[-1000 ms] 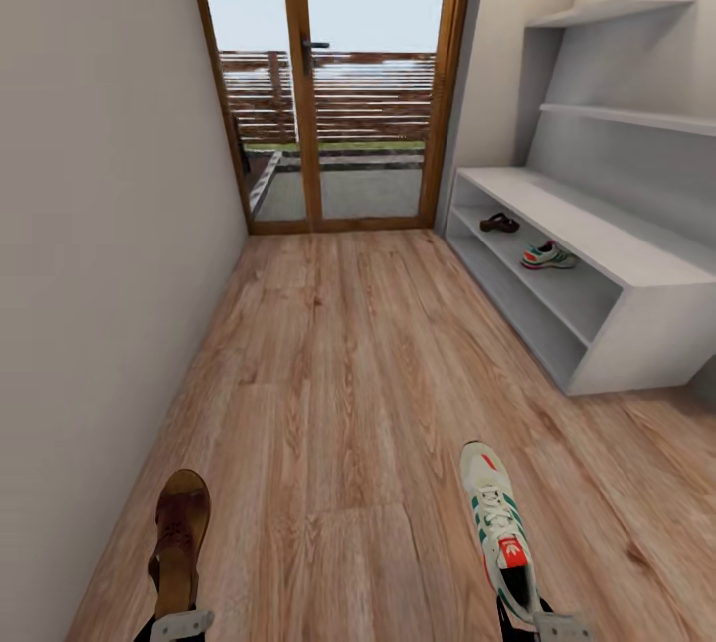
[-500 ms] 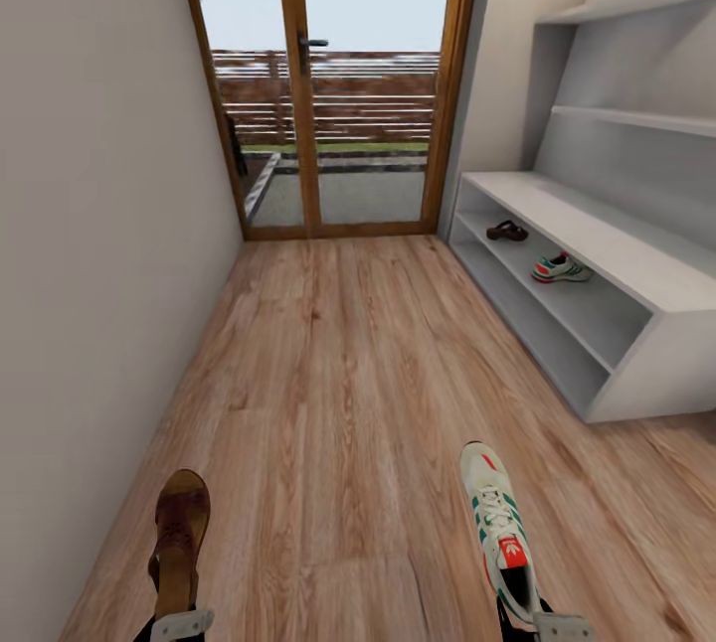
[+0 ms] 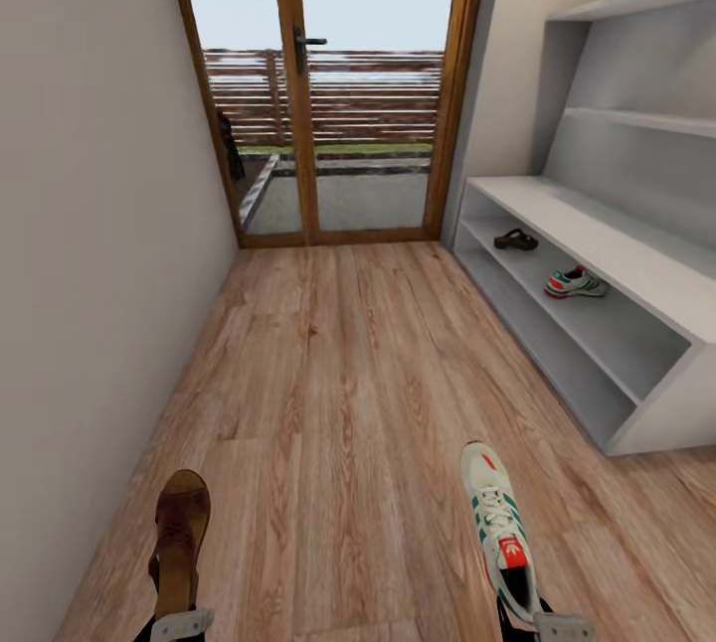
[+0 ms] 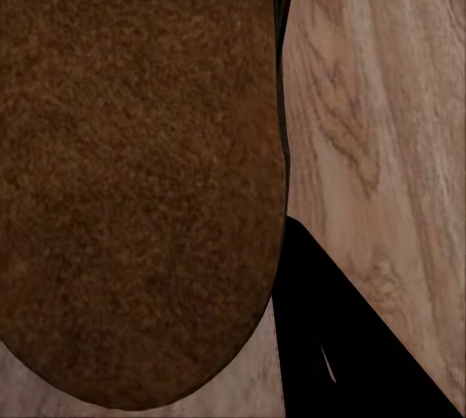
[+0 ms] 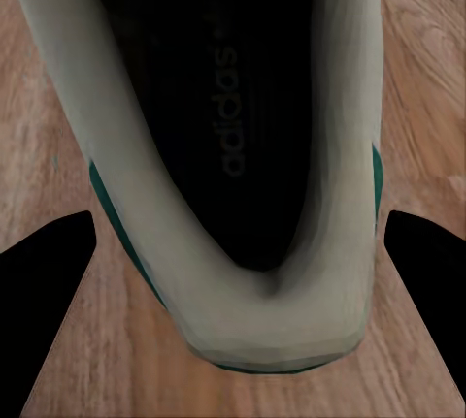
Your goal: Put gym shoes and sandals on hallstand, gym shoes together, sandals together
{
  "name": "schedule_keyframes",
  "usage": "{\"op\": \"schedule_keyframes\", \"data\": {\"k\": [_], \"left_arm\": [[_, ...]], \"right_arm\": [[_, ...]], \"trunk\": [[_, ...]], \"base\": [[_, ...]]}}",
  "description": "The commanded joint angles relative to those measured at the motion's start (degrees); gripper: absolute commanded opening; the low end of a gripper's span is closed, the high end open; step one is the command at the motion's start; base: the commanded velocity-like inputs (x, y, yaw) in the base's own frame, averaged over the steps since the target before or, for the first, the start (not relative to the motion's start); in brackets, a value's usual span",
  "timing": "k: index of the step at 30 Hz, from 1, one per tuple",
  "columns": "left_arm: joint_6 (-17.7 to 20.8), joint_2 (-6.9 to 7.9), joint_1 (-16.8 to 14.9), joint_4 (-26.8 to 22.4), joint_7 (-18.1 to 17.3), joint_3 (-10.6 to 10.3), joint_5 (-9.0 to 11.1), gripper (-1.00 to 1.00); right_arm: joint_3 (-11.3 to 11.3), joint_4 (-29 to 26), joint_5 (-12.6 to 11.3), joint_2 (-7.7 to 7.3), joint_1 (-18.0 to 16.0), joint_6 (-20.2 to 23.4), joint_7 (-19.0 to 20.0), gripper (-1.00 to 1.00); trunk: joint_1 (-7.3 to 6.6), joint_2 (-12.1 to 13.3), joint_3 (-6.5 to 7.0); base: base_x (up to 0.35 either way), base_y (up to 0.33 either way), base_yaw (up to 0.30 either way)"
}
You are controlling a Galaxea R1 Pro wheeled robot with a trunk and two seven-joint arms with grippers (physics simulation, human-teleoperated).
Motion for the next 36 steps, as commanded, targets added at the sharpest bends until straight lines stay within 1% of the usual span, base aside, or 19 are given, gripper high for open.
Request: {"op": "schedule_keyframes", "data": {"k": [1,36], "left_arm": [[-0.16,-0.06,-0.04,0.00,-0.20,0.43,-0.75,-1.00],[-0.15,-0.06,-0.04,0.02,-0.20,0.43,-0.75,-1.00]], "right_arm": [[0.49,0.01,-0.56,-0.06,-0.03,-0.18,-0.28,-1.00],[0.49,0.01,-0.59,-0.06,-0.03,-0.18,-0.28,-1.00]], "trunk": [[0.02,-0.01,-0.04],[0.02,-0.01,-0.04]], "base": [[0.338,0.000,0.000],[0.338,0.000,0.000]]}}
